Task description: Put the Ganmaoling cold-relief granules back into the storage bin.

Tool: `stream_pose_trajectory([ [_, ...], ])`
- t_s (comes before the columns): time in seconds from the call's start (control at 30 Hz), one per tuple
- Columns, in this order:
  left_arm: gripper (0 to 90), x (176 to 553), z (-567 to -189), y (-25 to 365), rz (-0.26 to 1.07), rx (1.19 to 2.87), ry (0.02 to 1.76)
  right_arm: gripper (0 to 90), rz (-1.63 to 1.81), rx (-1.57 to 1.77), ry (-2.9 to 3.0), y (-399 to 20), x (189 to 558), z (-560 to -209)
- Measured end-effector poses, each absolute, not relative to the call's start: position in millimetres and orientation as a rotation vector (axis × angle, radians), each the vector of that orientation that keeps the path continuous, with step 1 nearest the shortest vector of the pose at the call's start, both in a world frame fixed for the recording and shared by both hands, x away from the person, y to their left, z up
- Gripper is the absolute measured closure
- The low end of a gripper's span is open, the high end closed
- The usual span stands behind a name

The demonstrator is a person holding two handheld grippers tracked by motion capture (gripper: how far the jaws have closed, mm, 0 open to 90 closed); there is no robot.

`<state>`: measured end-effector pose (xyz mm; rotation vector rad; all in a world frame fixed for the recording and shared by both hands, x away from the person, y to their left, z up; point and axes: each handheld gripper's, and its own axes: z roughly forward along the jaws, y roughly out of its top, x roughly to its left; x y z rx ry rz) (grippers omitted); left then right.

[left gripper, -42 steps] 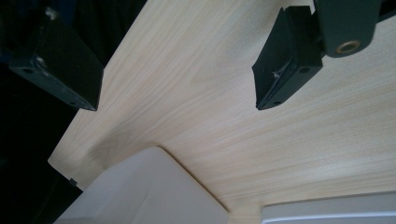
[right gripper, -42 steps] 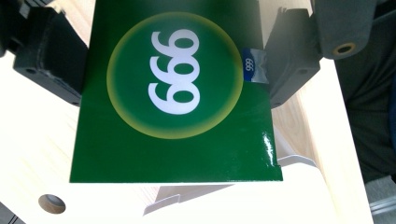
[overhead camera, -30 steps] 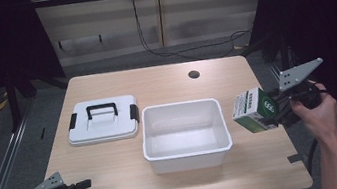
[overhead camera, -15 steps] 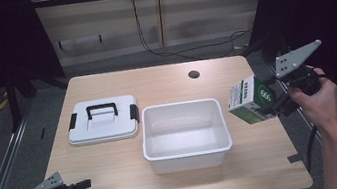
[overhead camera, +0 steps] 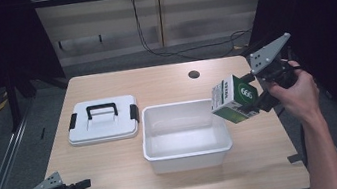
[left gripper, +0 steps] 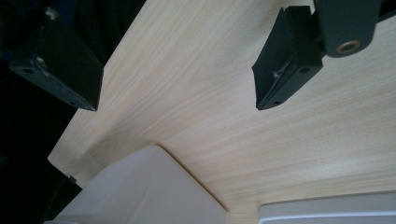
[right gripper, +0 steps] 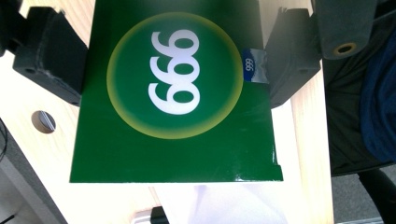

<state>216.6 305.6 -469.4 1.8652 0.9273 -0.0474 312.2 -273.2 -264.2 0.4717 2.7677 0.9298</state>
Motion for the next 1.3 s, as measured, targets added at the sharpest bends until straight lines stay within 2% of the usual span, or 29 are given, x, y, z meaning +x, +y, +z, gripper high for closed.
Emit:
stream_pose_trajectory([
  [0.37, 16.0, 217, -469, 306, -0.046, 1.865, 0.928, 15.9, 0.907, 0.425, 2.853, -250, 329, -271],
  [1.3, 16.0, 216, -469, 306, -0.044, 1.864, 0.923, 15.8, 0.718, 0.300, 2.987, -202, 345, -290],
])
